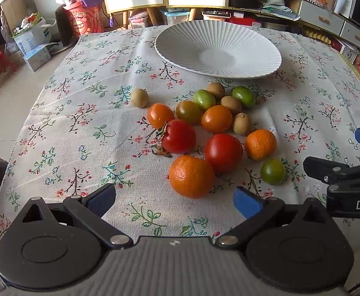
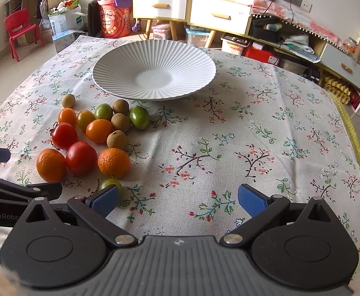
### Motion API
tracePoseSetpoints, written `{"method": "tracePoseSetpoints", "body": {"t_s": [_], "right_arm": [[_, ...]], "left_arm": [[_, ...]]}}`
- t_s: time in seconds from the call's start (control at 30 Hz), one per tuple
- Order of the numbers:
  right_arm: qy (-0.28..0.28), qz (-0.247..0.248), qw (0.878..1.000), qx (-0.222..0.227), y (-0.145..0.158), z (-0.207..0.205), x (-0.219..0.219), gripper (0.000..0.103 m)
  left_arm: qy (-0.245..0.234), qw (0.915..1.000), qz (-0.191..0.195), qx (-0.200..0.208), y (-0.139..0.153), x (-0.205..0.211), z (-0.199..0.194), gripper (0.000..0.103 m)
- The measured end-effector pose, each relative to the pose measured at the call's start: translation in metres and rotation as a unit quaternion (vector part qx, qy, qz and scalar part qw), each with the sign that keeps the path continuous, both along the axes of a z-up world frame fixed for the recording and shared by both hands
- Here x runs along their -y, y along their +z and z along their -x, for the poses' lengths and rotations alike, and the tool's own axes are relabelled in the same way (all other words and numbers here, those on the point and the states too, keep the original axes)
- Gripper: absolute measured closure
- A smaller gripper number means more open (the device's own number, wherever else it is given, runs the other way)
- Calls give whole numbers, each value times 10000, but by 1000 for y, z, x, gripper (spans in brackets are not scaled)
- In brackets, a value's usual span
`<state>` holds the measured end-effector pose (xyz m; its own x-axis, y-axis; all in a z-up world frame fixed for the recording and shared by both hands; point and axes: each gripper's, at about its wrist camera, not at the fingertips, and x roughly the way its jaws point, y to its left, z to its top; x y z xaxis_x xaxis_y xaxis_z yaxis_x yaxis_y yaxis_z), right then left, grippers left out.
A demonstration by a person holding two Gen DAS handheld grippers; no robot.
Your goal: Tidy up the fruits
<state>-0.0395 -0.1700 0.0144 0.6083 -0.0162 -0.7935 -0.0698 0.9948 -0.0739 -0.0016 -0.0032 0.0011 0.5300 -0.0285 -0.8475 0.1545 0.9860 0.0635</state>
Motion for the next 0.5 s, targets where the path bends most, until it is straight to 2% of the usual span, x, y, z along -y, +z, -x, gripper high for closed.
{"method": "tracePoseSetpoints", "body": {"t_s": [0.3, 0.5], "right_arm": [[11, -63, 10000, -7, -4, -1, 0, 1], [345, -630, 9974, 99, -10, -2, 2, 1]], "left_arm": [[-27, 9999, 121, 54, -2, -8, -1, 2], [-141, 9986, 494, 119, -11, -20, -2, 3]]}}
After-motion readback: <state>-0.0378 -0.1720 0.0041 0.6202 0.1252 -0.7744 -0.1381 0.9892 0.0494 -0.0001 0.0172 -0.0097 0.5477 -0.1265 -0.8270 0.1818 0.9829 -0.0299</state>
